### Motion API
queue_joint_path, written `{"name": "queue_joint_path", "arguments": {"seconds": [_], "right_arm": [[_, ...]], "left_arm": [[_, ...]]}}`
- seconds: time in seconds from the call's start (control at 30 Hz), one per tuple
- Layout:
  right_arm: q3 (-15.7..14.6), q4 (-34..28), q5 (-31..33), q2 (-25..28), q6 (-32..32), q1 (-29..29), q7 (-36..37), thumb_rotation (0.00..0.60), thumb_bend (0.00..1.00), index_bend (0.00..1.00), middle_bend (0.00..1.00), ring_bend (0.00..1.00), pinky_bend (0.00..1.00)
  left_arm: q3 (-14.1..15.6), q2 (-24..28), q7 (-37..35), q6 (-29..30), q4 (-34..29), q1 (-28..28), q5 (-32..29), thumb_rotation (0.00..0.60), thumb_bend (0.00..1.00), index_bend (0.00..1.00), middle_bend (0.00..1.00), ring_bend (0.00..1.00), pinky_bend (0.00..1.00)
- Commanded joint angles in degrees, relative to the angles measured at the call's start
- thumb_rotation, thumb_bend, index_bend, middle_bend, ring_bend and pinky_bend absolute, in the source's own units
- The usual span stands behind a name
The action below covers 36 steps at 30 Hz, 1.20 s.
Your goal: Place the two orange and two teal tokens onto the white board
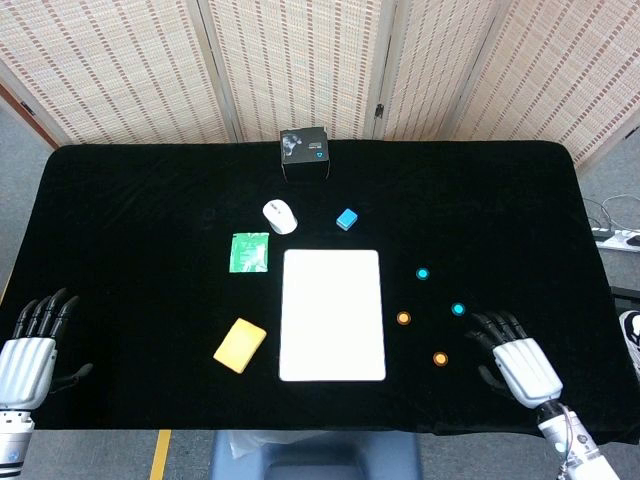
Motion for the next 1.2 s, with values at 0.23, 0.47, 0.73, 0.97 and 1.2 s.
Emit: {"name": "queue_joint_path", "arguments": {"seconds": [0.23,0.47,0.73,0.97,1.2], "right_arm": [[-0.73,5.35,0.98,-6.02,-6.05,3.56,0.5,0.6,0.46,0.28,0.09,0.0,0.02],[-0.73,8.09,1.76,-8.46,-8.08,5.11,0.95,0.6,0.45,0.31,0.09,0.01,0.02],[-0.68,10.14,2.62,-10.25,-8.8,6.05,1.84,0.6,0.46,0.34,0.1,0.01,0.02],[-0.67,11.28,3.39,-11.34,-9.68,6.89,2.34,0.6,0.46,0.36,0.1,0.02,0.02],[-0.67,11.87,4.33,-11.86,-10.14,7.34,2.17,0.6,0.46,0.39,0.12,0.02,0.02]], "left_arm": [[0.0,-0.26,-0.98,-0.32,0.93,0.06,-0.51,0.6,0.18,0.01,0.0,0.0,0.0],[0.09,-0.52,-1.54,-0.64,1.52,0.12,-0.81,0.6,0.18,0.01,0.0,0.0,0.0],[-0.02,-0.68,-1.99,-0.82,2.06,0.0,-0.92,0.6,0.18,0.01,0.0,0.0,0.0],[0.04,-0.76,-2.29,-0.88,2.35,0.08,-1.04,0.6,0.18,0.01,0.0,0.0,0.0],[0.2,-1.04,-2.72,-1.06,2.89,0.21,-1.19,0.6,0.18,0.01,0.0,0.0,0.0]]}}
